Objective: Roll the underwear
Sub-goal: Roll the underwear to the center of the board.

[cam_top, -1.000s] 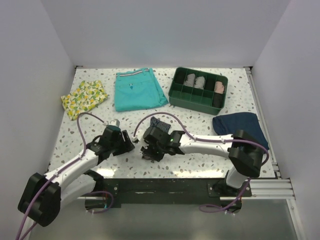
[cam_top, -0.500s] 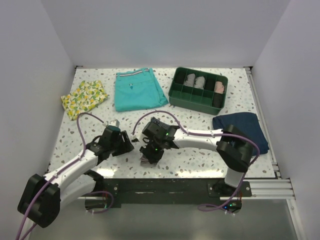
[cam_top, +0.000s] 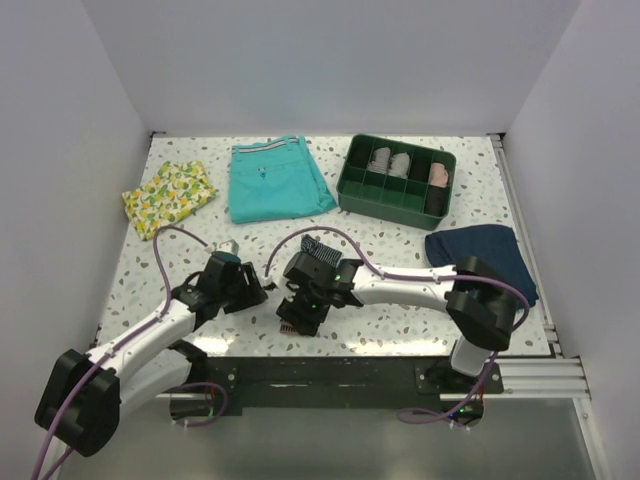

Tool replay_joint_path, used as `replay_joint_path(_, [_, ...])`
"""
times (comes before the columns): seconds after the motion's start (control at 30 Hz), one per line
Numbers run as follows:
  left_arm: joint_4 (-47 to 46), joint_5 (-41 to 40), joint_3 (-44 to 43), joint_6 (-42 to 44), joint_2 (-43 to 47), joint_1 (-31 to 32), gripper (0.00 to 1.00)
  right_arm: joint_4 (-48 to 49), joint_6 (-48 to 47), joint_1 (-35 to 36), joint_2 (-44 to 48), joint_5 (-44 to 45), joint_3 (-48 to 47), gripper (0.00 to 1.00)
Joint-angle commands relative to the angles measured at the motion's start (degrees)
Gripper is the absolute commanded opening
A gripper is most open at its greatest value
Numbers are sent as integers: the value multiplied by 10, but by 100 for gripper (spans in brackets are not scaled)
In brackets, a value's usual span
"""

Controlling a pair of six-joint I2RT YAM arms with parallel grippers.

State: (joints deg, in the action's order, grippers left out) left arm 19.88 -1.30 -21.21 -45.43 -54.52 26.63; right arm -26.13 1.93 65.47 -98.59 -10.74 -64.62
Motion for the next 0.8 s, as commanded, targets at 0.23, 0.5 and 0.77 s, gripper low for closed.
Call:
replay_joint_path(0.23, [-64, 134, -43, 67, -89, -4, 58, 40, 18, 97, 88, 244, 50, 67])
replay_joint_path(0.5, [-115, 224, -5, 70, -94, -2, 63, 33, 62, 97, 103, 269, 58, 74])
replay_joint_path(0.77, [-224, 287, 80, 23, -66, -2, 65, 14, 49, 97, 100, 263, 48, 75])
